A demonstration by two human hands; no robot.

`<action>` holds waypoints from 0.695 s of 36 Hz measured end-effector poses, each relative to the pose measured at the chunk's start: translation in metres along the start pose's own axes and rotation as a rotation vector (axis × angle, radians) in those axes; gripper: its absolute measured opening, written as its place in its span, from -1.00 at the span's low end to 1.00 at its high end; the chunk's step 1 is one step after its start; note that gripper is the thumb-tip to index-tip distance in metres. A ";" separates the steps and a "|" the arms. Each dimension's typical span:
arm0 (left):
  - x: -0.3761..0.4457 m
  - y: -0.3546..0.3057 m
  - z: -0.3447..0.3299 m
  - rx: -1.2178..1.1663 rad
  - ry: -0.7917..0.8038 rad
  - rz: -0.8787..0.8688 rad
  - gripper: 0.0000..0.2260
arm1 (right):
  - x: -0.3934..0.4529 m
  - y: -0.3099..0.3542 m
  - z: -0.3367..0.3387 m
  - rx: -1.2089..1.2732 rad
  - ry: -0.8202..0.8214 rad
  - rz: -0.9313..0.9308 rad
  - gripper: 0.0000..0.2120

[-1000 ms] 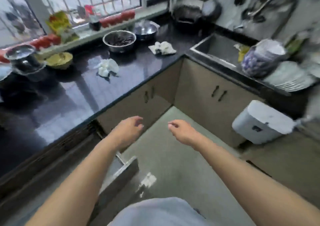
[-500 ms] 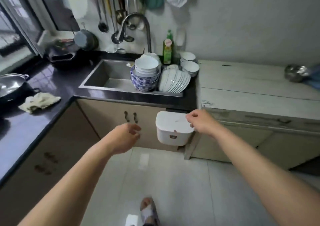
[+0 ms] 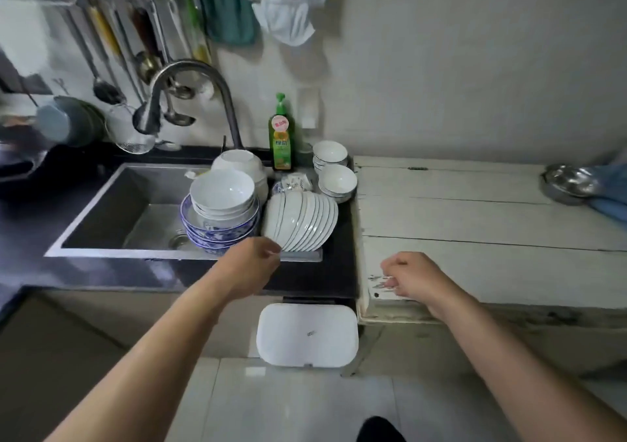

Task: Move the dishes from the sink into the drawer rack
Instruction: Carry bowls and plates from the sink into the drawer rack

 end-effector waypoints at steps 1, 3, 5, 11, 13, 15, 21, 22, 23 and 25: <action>0.013 -0.006 -0.003 -0.008 0.003 0.006 -0.76 | 0.010 -0.005 0.004 0.007 0.005 -0.023 -0.80; 0.034 -0.014 -0.013 -0.028 0.029 0.020 -0.77 | 0.030 -0.007 0.007 0.006 0.040 -0.039 -0.82; 0.057 -0.021 -0.023 -0.048 0.050 0.041 -0.75 | 0.059 -0.006 0.008 -0.009 0.095 -0.053 -0.84; 0.110 -0.035 -0.036 -0.110 0.045 0.167 -0.75 | 0.175 0.004 0.006 -0.025 0.241 -0.096 -0.89; 0.123 -0.039 -0.034 -0.142 0.030 0.215 -0.76 | 0.213 0.013 0.007 -0.023 0.252 -0.119 -0.92; 0.138 -0.045 -0.032 -0.190 0.006 0.268 -0.77 | 0.254 0.029 0.007 -0.062 0.266 -0.158 -0.86; 0.156 -0.050 -0.032 -0.268 -0.062 0.418 -0.78 | 0.377 0.082 0.004 -0.198 0.156 -0.080 -0.82; 0.155 -0.049 -0.035 -0.274 -0.070 0.440 -0.78 | 0.391 0.090 0.004 -0.235 0.144 -0.054 -0.80; 0.153 -0.048 -0.037 -0.280 -0.069 0.462 -0.78 | 0.400 0.097 0.004 -0.278 0.135 -0.039 -0.79; 0.147 -0.043 -0.043 -0.292 -0.060 0.516 -0.77 | 0.409 0.103 0.000 -0.376 0.148 -0.030 -0.79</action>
Point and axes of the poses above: each hand's wrist, its own x-axis towards the middle knuckle, its own z-axis out of the back of the hand, y = z × x, the point moved 6 cm from there along x, towards the middle knuckle, and after that the axes turned 9 degrees about x, right-handed, at the moved point
